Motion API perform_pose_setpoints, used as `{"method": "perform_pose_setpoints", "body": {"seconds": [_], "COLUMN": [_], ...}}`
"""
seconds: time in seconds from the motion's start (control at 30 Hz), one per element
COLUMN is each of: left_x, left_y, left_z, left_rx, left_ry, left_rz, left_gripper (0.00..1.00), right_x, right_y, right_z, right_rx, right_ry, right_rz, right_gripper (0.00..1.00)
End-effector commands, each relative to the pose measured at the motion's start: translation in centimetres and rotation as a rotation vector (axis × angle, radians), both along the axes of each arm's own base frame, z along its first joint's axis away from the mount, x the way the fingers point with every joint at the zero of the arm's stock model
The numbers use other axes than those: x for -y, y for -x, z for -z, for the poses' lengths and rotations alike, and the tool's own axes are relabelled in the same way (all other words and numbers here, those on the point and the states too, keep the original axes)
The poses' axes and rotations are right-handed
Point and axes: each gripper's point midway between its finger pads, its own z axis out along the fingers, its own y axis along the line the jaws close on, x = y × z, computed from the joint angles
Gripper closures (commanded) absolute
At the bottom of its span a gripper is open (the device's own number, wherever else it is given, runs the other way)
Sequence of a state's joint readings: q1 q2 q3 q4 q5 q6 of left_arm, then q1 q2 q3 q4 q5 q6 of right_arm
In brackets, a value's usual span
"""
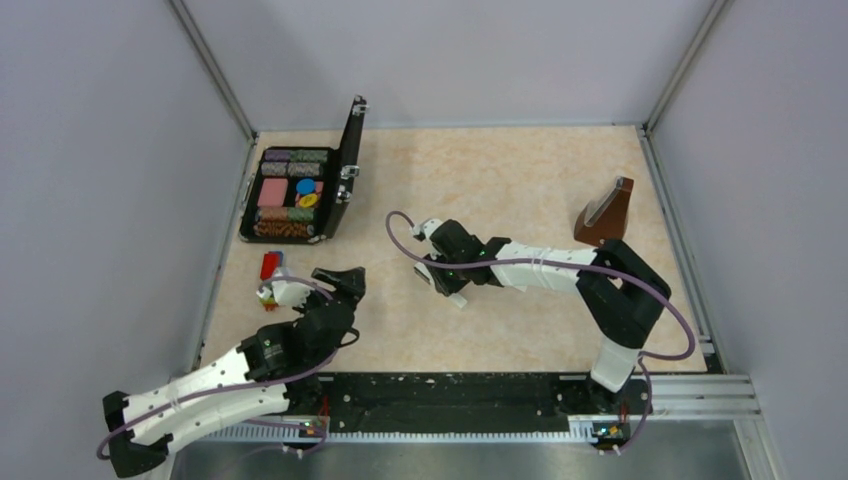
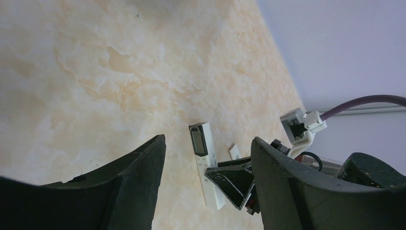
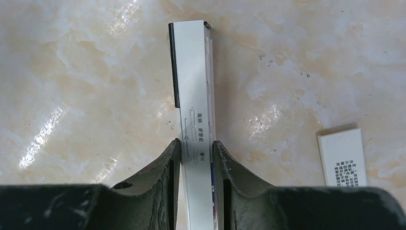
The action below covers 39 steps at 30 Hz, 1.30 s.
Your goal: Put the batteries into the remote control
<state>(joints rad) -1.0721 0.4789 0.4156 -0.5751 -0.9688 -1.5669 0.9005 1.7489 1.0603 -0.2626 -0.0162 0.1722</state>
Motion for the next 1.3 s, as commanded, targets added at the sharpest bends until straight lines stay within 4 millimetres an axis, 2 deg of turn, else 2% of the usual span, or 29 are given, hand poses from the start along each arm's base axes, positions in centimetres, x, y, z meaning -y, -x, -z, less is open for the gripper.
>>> {"method": "perform_pose_setpoints", "body": {"seconds": [0.0,0.23,0.47,0.63,0.8,1.0,1.13,1.27], "left_x": [-2.3,-2.5,-3.4,-4.2,-5.2,-7.4,-8.8,-10.0], "left_y": [-0.1,-0.2,0.0,0.2,0.3,0.8,1.1,1.5], "left_z": [-3.0,-4.2,-5.1,-5.4,-6.5,-9.7,-11.9,-12.6], "left_rx": [0.055,0.07,0.076,0.08,0.092,0.112,0.154,0.175], "left_ry": [-0.107,-0.124,-0.132,-0.132,-0.155,-0.181,-0.185,-0.168], "left_rz": [-0.046,-0.043,-0.064,-0.09,-0.109,-0.166,-0.187,-0.205], "left_gripper": [0.3,0.3,0.3,0.3,0.31,0.32,0.32,0.32], "right_x": [-0.7,-0.4,0.8,0.6,0.3,-0.5,-1.1,-1.5], "right_y": [-1.0,-0.4,-0.2,0.4,1.5,2.9,3.1,2.7], "right_z": [-0.8,-1.4,-0.7,-0.1,0.8,1.5,0.8,-0.1], "right_rx": [0.084,0.213,0.364,0.424,0.437,0.416,0.413,0.432], "right_ry": [0.051,0.205,0.43,0.519,0.556,0.534,0.5,0.493], "right_rz": [-0.016,-0.009,0.008,0.022,0.026,0.029,0.043,0.055], "right_gripper": [0.77,0.8,0.8,0.78,0.66,0.59,0.57,0.57]}}
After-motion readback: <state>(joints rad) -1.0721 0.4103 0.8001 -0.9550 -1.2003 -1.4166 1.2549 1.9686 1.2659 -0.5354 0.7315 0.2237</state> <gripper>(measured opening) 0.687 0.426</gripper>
